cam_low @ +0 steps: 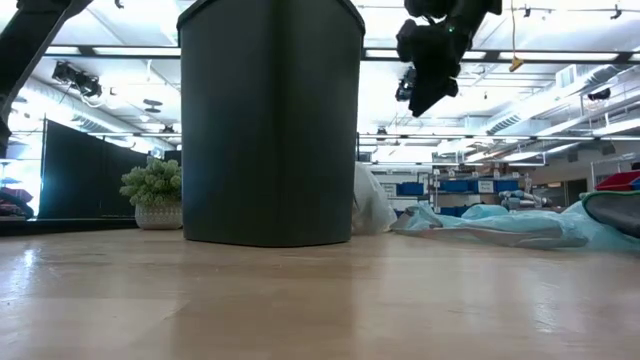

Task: Place trash/remove bag and relplace
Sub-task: Remove the trash bag from the bin

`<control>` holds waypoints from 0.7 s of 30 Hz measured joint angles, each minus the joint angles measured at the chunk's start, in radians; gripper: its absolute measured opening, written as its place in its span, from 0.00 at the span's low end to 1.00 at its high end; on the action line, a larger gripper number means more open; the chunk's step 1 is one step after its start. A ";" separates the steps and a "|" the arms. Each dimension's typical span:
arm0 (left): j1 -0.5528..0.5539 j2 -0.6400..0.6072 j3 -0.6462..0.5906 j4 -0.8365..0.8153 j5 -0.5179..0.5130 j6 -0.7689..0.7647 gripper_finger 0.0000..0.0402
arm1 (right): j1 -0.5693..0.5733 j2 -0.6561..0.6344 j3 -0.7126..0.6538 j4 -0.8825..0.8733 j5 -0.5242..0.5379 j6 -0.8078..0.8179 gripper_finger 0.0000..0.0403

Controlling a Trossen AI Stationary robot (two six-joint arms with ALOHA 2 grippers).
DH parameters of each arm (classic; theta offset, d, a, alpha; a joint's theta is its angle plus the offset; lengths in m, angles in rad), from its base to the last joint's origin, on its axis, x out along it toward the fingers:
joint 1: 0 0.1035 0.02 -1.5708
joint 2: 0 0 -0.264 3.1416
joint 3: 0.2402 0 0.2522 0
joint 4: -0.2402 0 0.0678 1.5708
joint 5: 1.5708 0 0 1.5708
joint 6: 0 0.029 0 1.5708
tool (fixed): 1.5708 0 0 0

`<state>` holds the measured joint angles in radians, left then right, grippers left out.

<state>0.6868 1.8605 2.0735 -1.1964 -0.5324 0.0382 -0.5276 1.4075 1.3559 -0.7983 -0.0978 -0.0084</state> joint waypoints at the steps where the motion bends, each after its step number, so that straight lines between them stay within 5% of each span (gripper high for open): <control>1: 0.000 -0.001 0.000 0.011 -0.023 0.012 0.12 | -0.001 0.000 -0.009 0.002 -0.001 -0.003 0.31; 9: 0.020 -0.003 0.036 -0.009 -0.144 0.031 0.40 | -0.050 0.000 -0.160 0.062 -0.019 -0.015 0.30; 16: 0.019 -0.006 0.195 0.001 -0.021 -0.041 0.64 | -0.100 0.000 -0.373 0.264 -0.060 0.112 0.30; 21: 0.000 -0.023 0.278 0.041 -0.016 0.002 0.73 | -0.092 0.000 -0.467 0.310 -0.059 0.140 0.33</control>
<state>0.6869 1.8380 2.3514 -1.1554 -0.5481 0.0399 -0.6200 1.4075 0.8890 -0.4885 -0.1563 0.1316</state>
